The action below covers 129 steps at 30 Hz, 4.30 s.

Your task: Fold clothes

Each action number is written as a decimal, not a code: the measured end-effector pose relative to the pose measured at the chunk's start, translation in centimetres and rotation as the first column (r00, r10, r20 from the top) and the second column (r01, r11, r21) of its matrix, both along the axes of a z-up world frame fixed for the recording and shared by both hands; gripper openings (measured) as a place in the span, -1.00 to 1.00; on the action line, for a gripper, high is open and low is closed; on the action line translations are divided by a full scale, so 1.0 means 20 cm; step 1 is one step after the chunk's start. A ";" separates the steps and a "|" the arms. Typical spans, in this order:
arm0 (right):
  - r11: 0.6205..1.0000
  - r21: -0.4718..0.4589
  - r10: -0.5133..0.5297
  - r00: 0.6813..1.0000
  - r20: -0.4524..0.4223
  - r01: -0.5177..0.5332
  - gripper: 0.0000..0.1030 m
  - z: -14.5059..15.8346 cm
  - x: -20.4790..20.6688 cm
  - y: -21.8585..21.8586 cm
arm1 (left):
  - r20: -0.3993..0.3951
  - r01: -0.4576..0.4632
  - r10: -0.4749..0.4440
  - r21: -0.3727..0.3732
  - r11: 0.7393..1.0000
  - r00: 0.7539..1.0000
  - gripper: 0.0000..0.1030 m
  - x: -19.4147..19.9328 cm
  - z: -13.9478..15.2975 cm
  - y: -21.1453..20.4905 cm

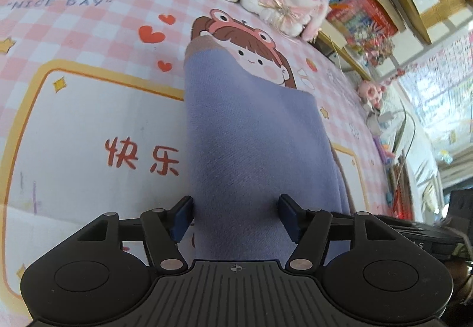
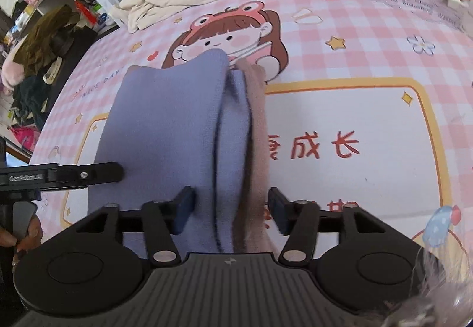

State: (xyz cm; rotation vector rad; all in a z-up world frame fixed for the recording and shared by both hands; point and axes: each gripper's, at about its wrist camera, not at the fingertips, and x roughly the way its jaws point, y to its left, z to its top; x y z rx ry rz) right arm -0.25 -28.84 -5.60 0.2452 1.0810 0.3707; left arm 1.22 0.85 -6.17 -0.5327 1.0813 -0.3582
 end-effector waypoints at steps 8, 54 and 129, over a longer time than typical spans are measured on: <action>0.998 -0.028 0.063 0.997 0.052 -0.061 -0.06 0.01 -0.01 0.02 | -0.009 -0.071 0.071 -0.095 0.993 0.997 0.13 0.00 -0.07 0.00; 0.991 -0.069 0.129 0.976 0.175 -0.118 -0.46 0.01 -0.02 0.08 | 0.152 0.018 -0.037 0.124 0.992 0.988 -0.07 -0.05 0.09 -0.16; 0.994 -0.098 -0.007 0.955 0.295 0.038 -0.49 0.08 0.90 0.73 | 0.241 0.064 -0.073 0.042 0.997 0.968 -0.18 0.99 0.03 0.51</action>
